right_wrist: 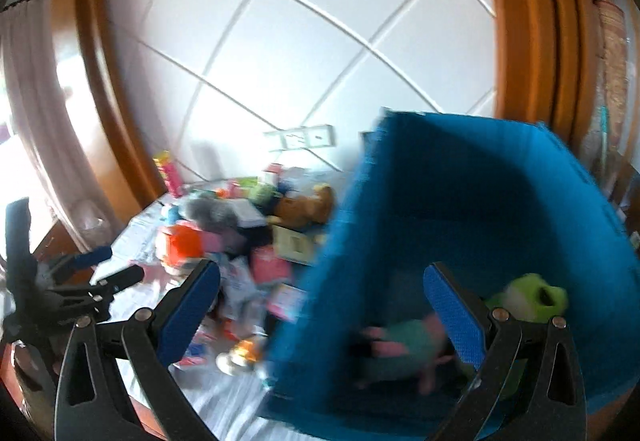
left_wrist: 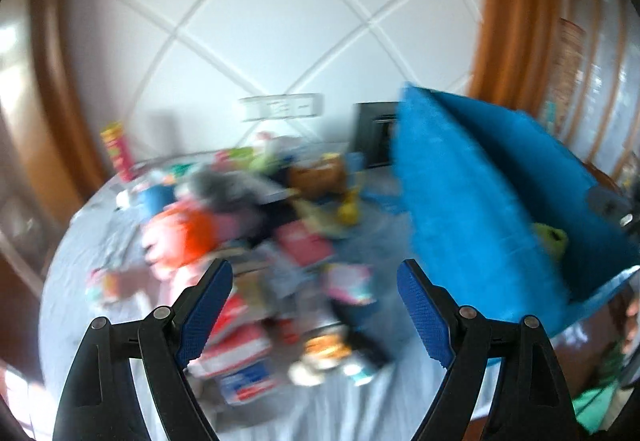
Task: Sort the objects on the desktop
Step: 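Move both tools back over the cluttered table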
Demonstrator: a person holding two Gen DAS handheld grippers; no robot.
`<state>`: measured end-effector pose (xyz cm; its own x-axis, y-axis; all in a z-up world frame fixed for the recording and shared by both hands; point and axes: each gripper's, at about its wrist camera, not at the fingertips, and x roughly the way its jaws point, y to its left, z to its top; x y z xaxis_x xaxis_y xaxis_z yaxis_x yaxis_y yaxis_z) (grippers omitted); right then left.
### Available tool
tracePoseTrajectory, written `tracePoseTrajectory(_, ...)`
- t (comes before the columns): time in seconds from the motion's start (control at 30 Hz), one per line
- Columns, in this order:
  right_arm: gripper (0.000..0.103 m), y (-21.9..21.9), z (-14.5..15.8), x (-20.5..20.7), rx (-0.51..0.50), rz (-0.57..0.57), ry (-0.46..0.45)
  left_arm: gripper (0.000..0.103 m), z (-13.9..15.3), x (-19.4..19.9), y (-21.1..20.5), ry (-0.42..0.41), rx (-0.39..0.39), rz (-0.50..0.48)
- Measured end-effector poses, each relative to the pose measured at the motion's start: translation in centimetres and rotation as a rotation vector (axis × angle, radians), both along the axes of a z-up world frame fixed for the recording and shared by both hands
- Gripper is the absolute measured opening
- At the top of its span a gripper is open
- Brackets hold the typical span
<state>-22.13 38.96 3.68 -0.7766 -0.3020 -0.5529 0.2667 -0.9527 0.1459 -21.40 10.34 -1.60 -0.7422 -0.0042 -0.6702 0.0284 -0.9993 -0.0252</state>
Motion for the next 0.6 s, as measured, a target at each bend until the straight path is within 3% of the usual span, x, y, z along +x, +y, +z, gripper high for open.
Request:
tracePoseTrajectory(0.23,0.103,-11.1,-2.3,2.0,-0.016,0.046,0.032,0.085,-5.1,3.3,-13.2,-0.088,-0.017,0.133)
tracePoseTrajectory(0.37,0.103,-15.7,-6.0,1.6,-0.005,0.060,-0.062,0.085,-10.2,4.4,-17.8,-0.197,-0.011,0.176)
tracePoseTrajectory(0.6,0.103,-21.1,-15.7,0.8,0.030,0.124,-0.296,0.085,-18.0,5.9,-19.7,-0.339,0.020,0.216)
